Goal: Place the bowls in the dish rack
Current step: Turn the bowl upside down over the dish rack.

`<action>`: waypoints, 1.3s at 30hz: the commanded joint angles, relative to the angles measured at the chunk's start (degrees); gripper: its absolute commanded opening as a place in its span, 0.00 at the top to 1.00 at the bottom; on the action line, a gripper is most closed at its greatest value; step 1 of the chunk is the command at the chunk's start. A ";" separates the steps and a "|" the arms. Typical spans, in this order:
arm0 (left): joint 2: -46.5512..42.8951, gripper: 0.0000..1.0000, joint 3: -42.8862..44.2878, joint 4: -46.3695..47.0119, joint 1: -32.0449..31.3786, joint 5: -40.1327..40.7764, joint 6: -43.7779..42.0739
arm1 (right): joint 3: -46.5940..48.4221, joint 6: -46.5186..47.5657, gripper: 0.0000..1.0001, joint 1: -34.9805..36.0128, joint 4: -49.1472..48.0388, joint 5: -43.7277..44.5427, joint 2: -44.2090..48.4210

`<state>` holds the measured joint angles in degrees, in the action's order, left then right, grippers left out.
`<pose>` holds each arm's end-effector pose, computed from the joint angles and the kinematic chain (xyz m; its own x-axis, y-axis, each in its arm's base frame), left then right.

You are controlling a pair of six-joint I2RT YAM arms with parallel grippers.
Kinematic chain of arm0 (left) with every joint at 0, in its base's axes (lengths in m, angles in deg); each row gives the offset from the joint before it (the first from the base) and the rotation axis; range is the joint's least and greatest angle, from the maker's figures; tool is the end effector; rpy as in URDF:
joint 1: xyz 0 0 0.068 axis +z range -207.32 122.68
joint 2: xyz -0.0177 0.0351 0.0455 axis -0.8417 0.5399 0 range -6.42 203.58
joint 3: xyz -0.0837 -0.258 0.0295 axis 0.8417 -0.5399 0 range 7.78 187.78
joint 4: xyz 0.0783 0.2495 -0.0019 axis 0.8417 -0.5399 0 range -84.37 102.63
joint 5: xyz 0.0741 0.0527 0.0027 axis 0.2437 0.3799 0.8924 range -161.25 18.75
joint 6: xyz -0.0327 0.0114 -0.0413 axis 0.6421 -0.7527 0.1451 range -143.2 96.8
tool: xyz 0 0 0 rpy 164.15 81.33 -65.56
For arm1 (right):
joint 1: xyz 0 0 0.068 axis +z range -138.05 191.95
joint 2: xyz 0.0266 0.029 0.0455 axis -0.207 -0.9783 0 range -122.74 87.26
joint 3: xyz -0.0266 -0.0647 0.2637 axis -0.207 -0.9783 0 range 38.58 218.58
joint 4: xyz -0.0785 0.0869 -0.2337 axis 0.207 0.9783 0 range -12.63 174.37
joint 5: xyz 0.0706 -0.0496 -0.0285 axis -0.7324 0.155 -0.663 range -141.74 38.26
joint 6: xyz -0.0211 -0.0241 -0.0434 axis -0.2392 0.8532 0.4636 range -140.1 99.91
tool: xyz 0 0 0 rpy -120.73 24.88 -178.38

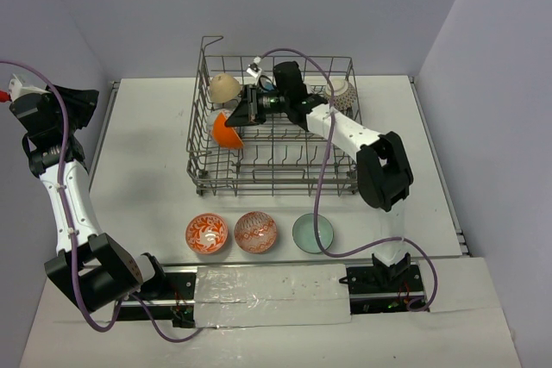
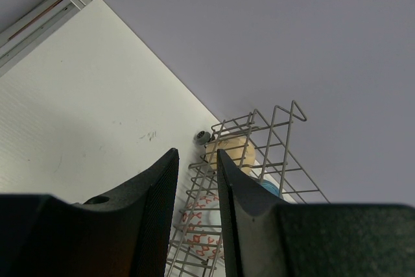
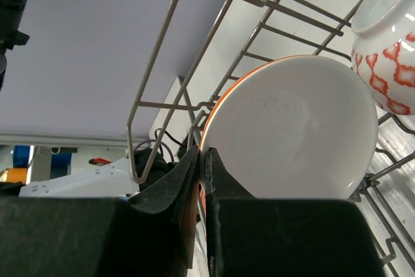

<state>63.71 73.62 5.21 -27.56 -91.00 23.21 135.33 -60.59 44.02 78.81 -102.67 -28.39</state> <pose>0.2529 0.1306 0.3815 0.0089 -0.7802 -0.6254 -0.2516 0.6036 -0.7566 0.3885 0.2761 0.2954 -0.8419 -0.0445 -0.5378 -0.5323 0.2319 0.8141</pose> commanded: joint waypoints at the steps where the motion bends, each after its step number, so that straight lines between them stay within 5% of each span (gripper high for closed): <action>1: 0.10 0.65 -0.54 2.85 -0.23 -1.61 0.96 | 3.27 0.85 1.00 1.15 -0.99 -1.71 -0.45; 27: -0.25 0.65 -0.63 3.11 -0.14 -1.87 1.14 | 0.46 -3.54 1.00 5.98 -5.82 1.18 -0.98; 39: -0.17 0.65 -0.72 3.20 -0.14 -1.96 1.22 | -13.94 -13.91 1.00 7.30 -22.61 13.30 4.03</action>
<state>63.71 73.01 5.95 -27.56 -91.63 24.17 123.63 -70.57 51.06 64.38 -94.04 -28.98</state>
